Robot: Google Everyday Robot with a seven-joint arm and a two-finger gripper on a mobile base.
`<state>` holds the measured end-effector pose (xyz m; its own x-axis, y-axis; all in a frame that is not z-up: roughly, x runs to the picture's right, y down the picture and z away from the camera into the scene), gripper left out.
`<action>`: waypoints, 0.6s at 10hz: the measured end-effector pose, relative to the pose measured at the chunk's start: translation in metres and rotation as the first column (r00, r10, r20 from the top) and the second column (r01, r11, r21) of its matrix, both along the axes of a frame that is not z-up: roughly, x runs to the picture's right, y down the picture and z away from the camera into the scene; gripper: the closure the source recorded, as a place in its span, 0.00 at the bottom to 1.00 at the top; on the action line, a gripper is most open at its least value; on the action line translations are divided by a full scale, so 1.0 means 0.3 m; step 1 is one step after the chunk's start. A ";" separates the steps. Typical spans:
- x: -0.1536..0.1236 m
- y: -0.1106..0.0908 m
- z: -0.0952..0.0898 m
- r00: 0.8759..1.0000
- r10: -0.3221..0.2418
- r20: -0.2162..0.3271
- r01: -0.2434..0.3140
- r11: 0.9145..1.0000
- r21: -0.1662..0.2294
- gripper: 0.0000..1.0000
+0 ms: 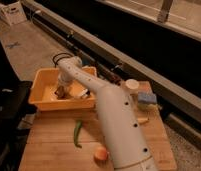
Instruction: Wipe tray with eraser
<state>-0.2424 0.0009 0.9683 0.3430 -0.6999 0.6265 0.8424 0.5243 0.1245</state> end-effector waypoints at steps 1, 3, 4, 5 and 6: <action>0.015 0.020 -0.022 1.000 -0.009 -0.001 0.009 1.000 -0.017 1.00; 0.039 0.049 -0.054 0.999 -0.028 -0.016 0.028 0.999 -0.045 1.00; 0.081 0.049 -0.055 0.999 -0.031 -0.039 0.029 0.998 -0.055 1.00; 0.122 0.035 -0.045 0.998 -0.022 -0.057 0.019 0.998 -0.054 1.00; 0.152 0.018 -0.027 0.997 -0.012 -0.075 0.009 0.999 -0.051 1.00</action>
